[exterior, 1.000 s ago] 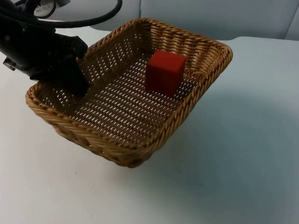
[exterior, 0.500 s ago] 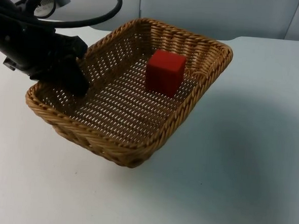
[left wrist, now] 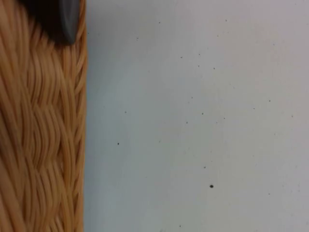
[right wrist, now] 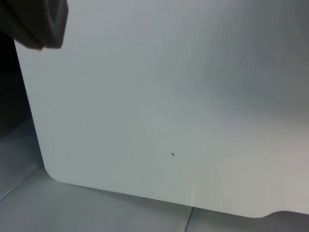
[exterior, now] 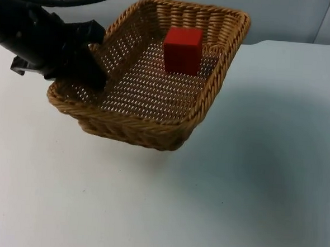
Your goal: Pick up the basket with the left hand and place the cube into the basket with the right hand.
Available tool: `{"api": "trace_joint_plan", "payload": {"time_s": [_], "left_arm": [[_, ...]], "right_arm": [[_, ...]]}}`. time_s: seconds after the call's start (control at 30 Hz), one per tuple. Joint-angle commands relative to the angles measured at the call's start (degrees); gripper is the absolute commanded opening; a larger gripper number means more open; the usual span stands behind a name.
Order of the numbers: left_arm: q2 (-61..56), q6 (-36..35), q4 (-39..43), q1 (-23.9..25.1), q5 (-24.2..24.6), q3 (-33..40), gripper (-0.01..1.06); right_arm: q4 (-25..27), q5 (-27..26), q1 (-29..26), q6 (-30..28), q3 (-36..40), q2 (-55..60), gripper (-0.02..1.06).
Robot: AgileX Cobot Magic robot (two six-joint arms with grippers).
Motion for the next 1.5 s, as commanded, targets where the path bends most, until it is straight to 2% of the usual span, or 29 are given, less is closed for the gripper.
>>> {"api": "trace_joint_plan", "payload": {"time_s": [0.0,0.4,0.47,0.5,0.57,0.6,0.67,0.73,0.8,0.9,1.03,1.27,1.33,1.43,1.47], "left_arm": [[0.6,0.2,-3.4,0.1,0.4,-0.2,0.00],[8.7,1.9,-5.8,0.0,0.0,-0.2,0.01],[9.1,4.0,-6.2,0.0,0.2,-0.2,0.05],[9.1,5.0,-6.3,0.0,0.2,-0.2,0.10],[9.2,6.0,-6.2,0.0,0.3,-0.2,0.31],[9.2,6.0,-6.2,0.0,0.3,-0.2,0.31],[9.2,6.0,-6.2,0.0,0.1,-0.2,0.54],[9.2,6.0,-6.2,0.0,0.1,-0.2,0.71],[9.2,6.0,-6.2,0.0,0.1,-0.2,0.76],[9.2,6.1,-5.4,0.0,0.1,-0.8,0.76],[9.2,4.9,1.6,0.0,0.3,-4.9,0.76],[8.3,-2.2,11.8,0.1,1.9,-14.2,0.75],[7.1,-7.3,18.0,0.1,2.5,-18.4,0.70],[4.1,-14.1,25.7,0.1,4.8,-25.3,0.49],[4.1,-14.1,25.7,0.1,4.8,-25.3,0.49]], "right_arm": [[0.1,-0.9,-0.2,-0.4,-0.2,-0.6,0.01],[0.1,-3.6,-0.2,-0.4,-0.2,-0.6,0.01],[0.1,-4.3,-0.2,-0.4,-0.2,-0.6,0.01],[0.1,-4.7,-0.2,-0.4,-0.2,-0.6,0.01],[0.1,-5.2,-0.2,-0.4,-0.2,-0.6,0.01],[0.1,-5.2,-0.2,-0.4,-0.2,-0.6,0.01],[0.1,-5.4,-0.2,-0.4,-0.2,-0.6,0.01],[0.1,-5.9,-0.2,-0.4,-0.2,-0.6,0.01],[0.1,-6.3,-0.2,-0.4,-0.2,-0.6,0.01],[0.5,-6.9,-0.2,-0.4,-0.2,-0.6,0.01],[3.2,-8.2,-0.2,-2.2,-0.2,-0.5,0.01],[2.9,-8.2,-0.2,-3.0,-0.2,-0.4,0.01],[2.5,-8.1,-0.2,-3.0,-0.2,-0.4,0.01],[2.6,-7.7,-0.2,-3.0,-0.2,-0.4,0.01],[2.6,-7.7,-0.2,-3.0,-0.2,-0.4,0.01]]}}
